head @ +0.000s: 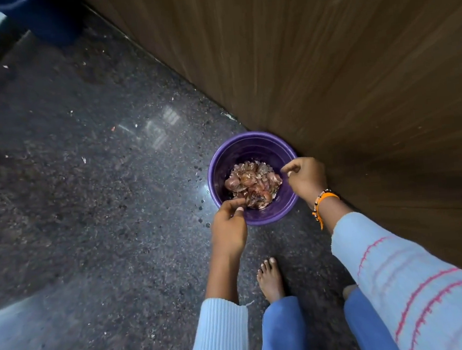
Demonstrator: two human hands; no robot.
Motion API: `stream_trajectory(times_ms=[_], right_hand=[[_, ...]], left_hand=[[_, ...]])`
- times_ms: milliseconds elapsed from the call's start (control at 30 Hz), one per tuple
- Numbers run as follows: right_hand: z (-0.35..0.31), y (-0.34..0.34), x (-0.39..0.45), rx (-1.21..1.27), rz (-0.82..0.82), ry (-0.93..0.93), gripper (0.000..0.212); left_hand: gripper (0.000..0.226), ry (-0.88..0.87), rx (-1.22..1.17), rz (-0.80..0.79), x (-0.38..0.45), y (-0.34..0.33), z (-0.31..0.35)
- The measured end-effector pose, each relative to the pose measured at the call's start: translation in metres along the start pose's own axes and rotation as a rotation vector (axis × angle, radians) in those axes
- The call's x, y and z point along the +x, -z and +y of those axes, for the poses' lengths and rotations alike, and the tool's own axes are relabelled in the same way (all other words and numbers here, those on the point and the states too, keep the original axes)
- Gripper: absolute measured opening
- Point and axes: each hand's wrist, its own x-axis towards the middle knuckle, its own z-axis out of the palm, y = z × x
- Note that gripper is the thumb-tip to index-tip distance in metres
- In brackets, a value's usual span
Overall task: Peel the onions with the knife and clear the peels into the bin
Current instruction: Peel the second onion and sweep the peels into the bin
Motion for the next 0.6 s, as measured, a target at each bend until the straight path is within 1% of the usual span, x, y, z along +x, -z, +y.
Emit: stream_trajectory(times_ms=[33,100,200,267,367,433,600], right_hand=[[-0.006,0.006,-0.005,0.042,-0.037,-0.025,0.019],[-0.023,0.024,-0.024,0.211,-0.088,-0.068,0.024],[-0.054,0.068,-0.071,0.464,-0.09,-0.063,0.024],[-0.071,0.105,-0.108,0.589,-0.079,-0.026,0.024],[-0.096,0.173,-0.164,0.725,-0.076,0.058,0.028],[-0.111,0.22,-0.2,0.813,-0.092,0.085,0.028],[-0.124,0.32,-0.268,0.984,-0.028,0.135,0.024]], left_hand=[[0.02,-0.007,-0.013,-0.002,-0.007,0.0,0.007],[0.02,-0.042,-0.038,-0.01,-0.025,-0.002,0.024],[0.021,-0.135,-0.084,-0.014,-0.062,-0.005,0.057],[0.021,-0.214,-0.103,-0.009,-0.094,-0.008,0.08],[0.022,-0.342,-0.154,-0.023,-0.154,-0.013,0.122],[0.02,-0.421,-0.161,-0.046,-0.198,-0.016,0.147],[0.022,-0.577,-0.132,-0.192,-0.294,-0.036,0.196]])
